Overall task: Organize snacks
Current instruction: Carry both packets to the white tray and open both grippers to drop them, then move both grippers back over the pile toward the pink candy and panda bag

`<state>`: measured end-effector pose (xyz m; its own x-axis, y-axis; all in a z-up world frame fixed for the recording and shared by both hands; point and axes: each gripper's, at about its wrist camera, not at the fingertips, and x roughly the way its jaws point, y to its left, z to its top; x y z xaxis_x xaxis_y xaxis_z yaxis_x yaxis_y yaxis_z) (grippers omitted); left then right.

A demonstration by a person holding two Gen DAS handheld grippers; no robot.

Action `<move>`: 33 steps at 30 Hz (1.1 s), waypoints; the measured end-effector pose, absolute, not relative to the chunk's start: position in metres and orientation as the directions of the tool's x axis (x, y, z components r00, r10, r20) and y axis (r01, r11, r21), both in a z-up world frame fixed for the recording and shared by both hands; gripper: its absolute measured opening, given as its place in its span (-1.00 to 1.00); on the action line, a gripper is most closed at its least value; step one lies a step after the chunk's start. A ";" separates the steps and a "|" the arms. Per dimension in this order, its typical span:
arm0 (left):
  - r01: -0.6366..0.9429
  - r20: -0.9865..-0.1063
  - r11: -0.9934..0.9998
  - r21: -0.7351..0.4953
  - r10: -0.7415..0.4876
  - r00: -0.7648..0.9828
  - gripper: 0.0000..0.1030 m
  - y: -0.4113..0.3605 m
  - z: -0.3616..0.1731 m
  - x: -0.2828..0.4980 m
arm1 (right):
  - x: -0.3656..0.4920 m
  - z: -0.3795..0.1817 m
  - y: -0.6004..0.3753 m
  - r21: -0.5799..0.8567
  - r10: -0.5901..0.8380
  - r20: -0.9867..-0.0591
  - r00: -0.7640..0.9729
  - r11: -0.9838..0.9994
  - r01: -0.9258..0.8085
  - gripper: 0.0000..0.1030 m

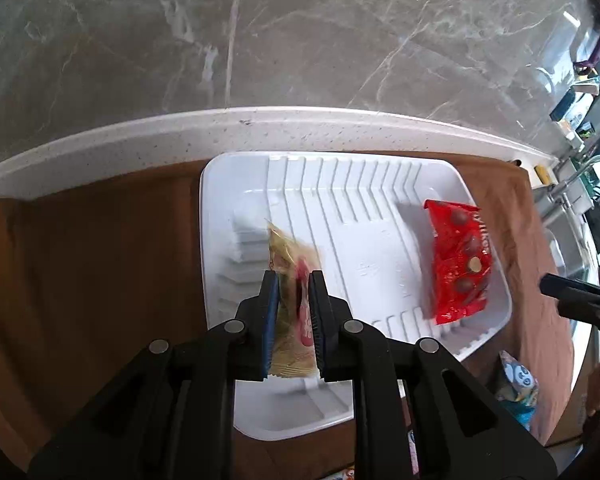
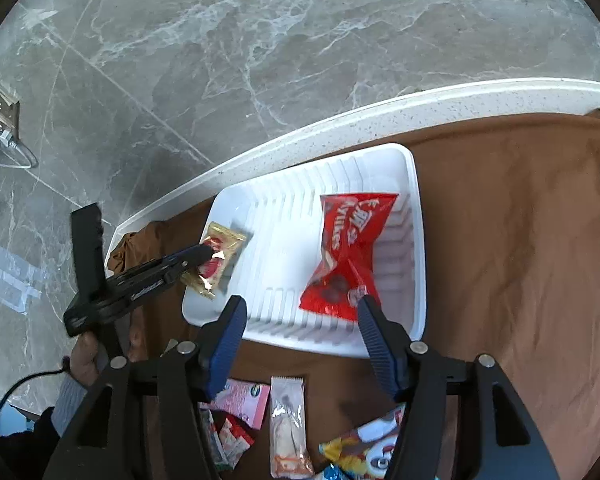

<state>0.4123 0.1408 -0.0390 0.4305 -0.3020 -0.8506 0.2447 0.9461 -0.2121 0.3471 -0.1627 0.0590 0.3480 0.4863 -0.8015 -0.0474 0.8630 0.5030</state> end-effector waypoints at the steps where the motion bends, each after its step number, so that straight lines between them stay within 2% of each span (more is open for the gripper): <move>1: 0.240 -0.847 0.946 -0.219 -0.307 0.434 -0.72 0.142 -0.040 0.412 | 0.346 0.061 -0.160 0.499 0.483 -0.802 0.351 0.865 -0.049 0.19; 10: 0.290 -0.836 0.933 -0.215 -0.329 0.439 -0.72 0.135 -0.035 0.404 | 0.328 0.061 -0.160 0.500 0.474 -0.803 0.362 0.866 -0.024 0.21; 13: 0.328 -0.822 0.917 -0.225 -0.360 0.441 -0.72 0.132 -0.026 0.392 | 0.318 0.063 -0.160 0.495 0.470 -0.803 0.366 0.868 -0.028 0.36; 18: 0.384 -0.813 0.896 -0.221 -0.387 0.435 -0.72 0.127 -0.014 0.364 | 0.299 0.067 -0.157 0.448 0.435 -0.819 0.373 0.892 -0.056 0.47; 30: 0.417 -0.805 0.852 -0.316 -0.473 0.359 -0.68 0.130 -0.019 0.299 | 0.251 0.063 -0.154 0.447 0.428 -0.826 0.367 0.894 -0.036 0.49; 31: 0.417 -0.804 0.850 -0.321 -0.477 0.354 -0.38 0.131 -0.020 0.297 | 0.248 0.063 -0.154 0.447 0.427 -0.826 0.368 0.894 -0.035 0.49; 32: 0.419 -0.799 0.843 -0.337 -0.492 0.347 0.43 0.132 -0.021 0.292 | 0.245 0.064 -0.154 0.448 0.427 -0.825 0.369 0.894 -0.033 0.49; 33: 0.419 -0.790 0.833 -0.362 -0.513 0.337 0.85 0.134 -0.021 0.290 | 0.242 0.065 -0.154 0.448 0.427 -0.825 0.371 0.893 -0.031 0.49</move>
